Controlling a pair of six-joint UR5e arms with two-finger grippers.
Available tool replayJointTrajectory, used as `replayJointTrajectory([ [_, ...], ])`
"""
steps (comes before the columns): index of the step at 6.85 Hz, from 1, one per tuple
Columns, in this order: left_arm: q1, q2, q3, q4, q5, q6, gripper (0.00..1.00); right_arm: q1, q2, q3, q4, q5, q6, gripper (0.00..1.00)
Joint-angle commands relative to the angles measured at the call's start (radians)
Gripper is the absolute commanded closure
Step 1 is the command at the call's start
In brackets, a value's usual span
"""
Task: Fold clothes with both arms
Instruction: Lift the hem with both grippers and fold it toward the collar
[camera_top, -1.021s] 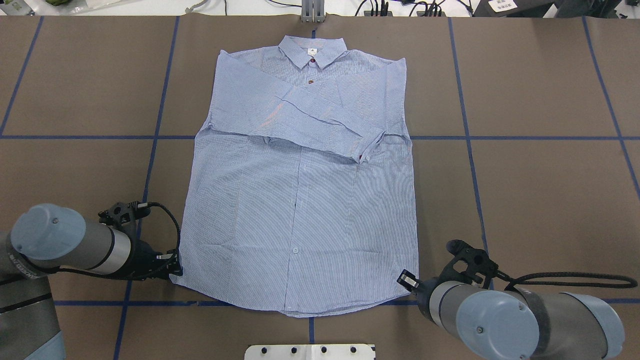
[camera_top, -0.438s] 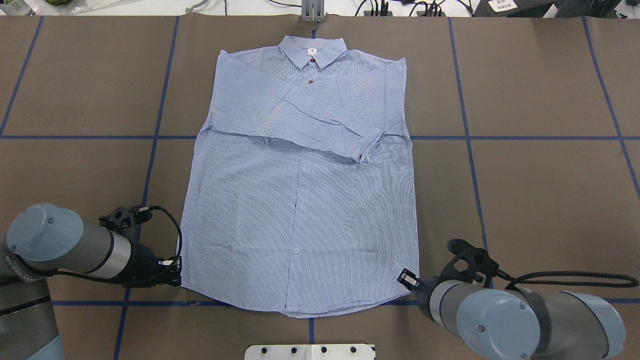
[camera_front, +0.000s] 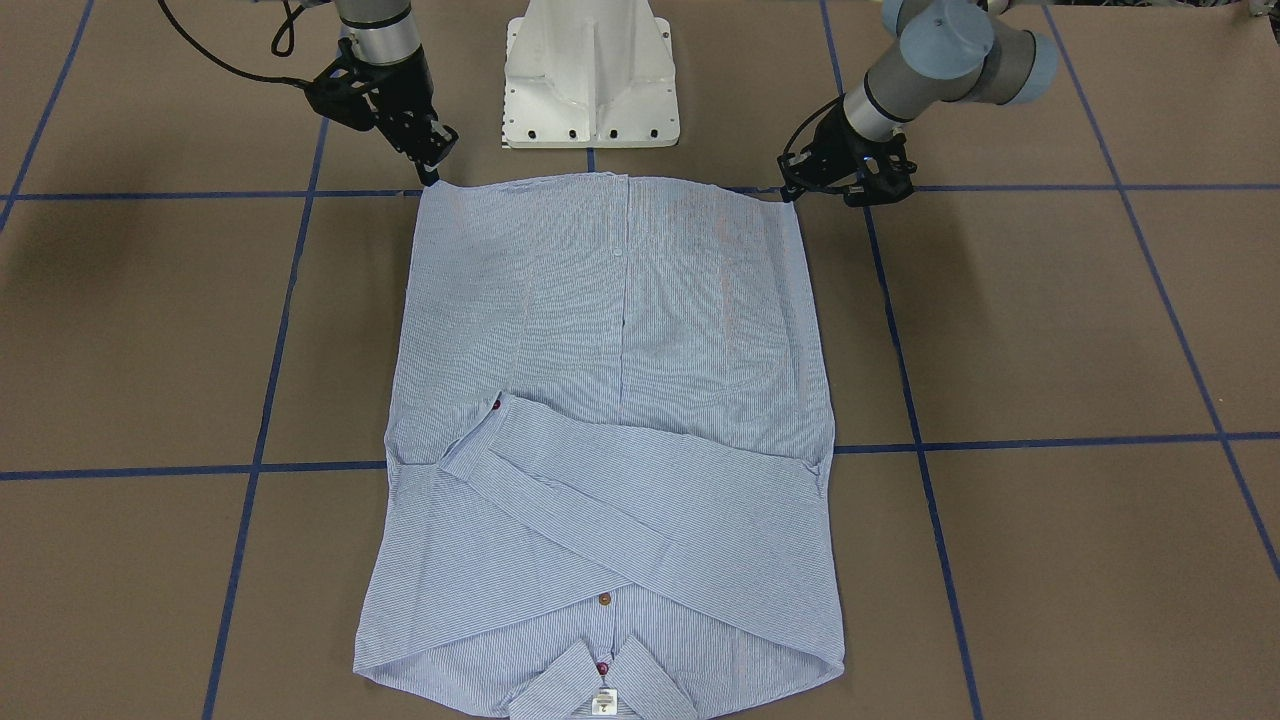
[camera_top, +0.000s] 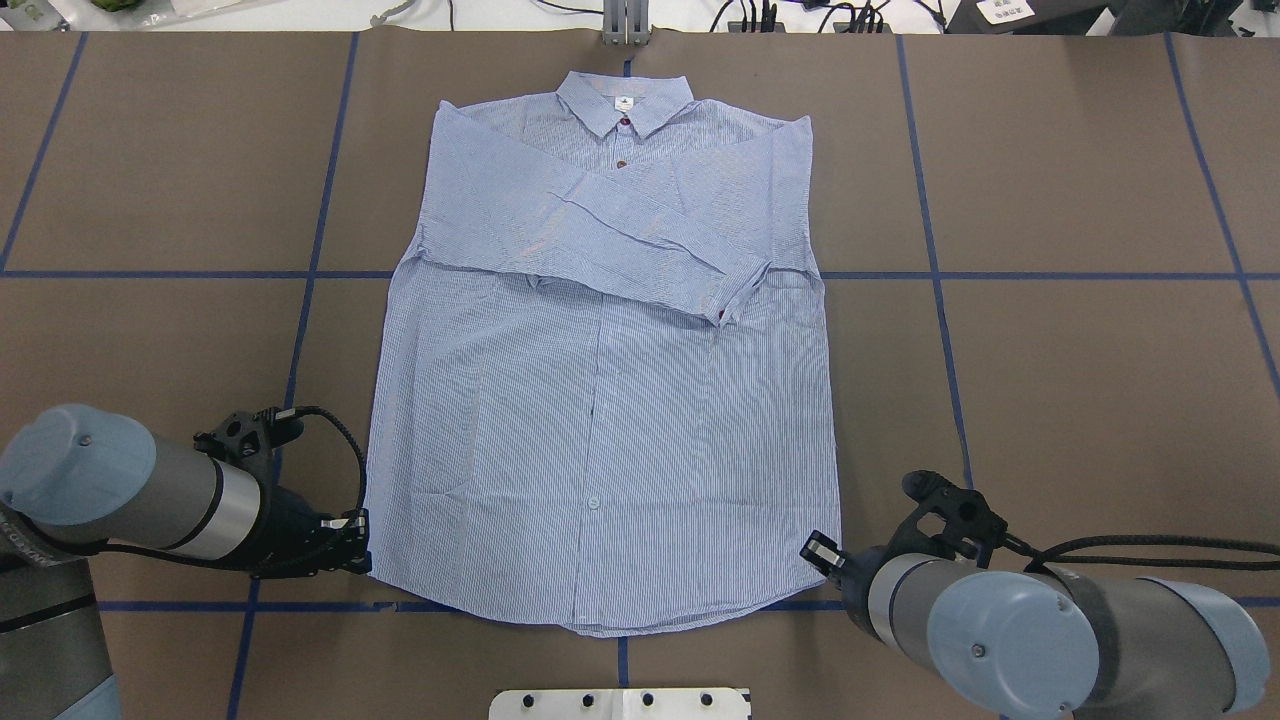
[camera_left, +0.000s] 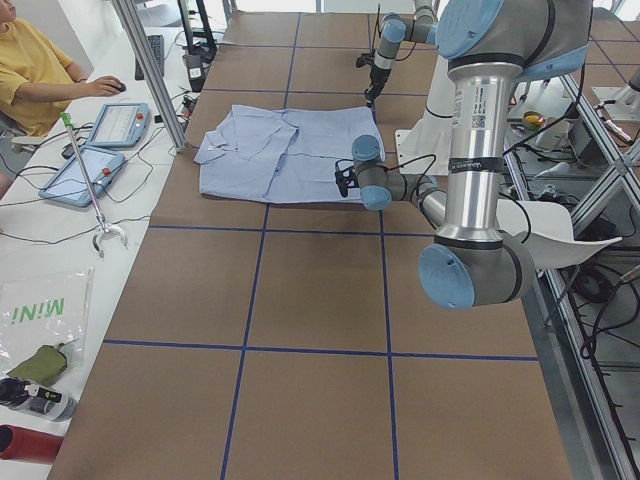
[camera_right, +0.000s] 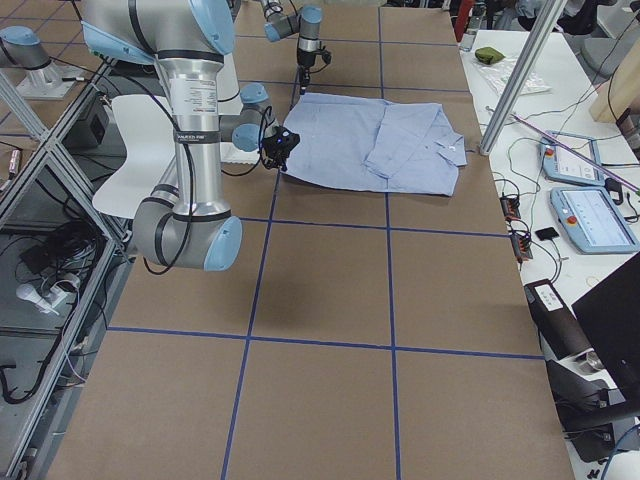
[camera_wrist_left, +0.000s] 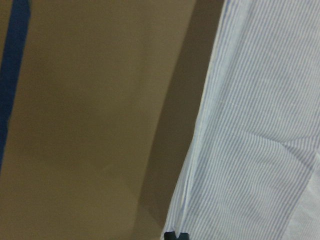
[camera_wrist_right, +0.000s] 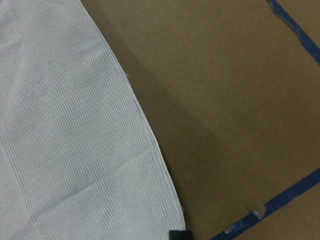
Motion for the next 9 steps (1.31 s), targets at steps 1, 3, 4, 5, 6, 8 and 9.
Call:
replayJointTrajectory([
  [1, 0.002, -0.003, -0.087, 0.025, -0.001, -0.119, 1.00, 0.008, -0.090, 0.072, 0.001, 0.017, 0.000, 1.00],
  [3, 0.020, -0.002, -0.170, 0.090, 0.004, -0.198, 1.00, 0.008, -0.144, 0.132, 0.001, 0.031, 0.001, 1.00],
  [4, 0.026, -0.012, -0.172, 0.117, 0.004, -0.194, 1.00, 0.008, -0.147, 0.141, 0.001, 0.032, 0.000, 1.00],
  [5, 0.016, -0.023, -0.161, 0.119, 0.003, -0.135, 1.00, 0.045, -0.136, 0.140, 0.003, 0.038, -0.003, 1.00],
  [6, -0.027, -0.026, -0.158, 0.124, 0.003, -0.026, 1.00, 0.095, -0.071, 0.132, 0.001, 0.077, -0.006, 1.00],
  [8, -0.122, -0.034, -0.135, 0.168, 0.004, 0.136, 1.00, 0.198, 0.001, 0.086, -0.004, 0.104, -0.034, 1.00],
  [9, -0.176, -0.035, -0.133, 0.179, 0.006, 0.280, 1.00, 0.256, 0.015, 0.066, -0.004, 0.130, -0.084, 1.00],
])
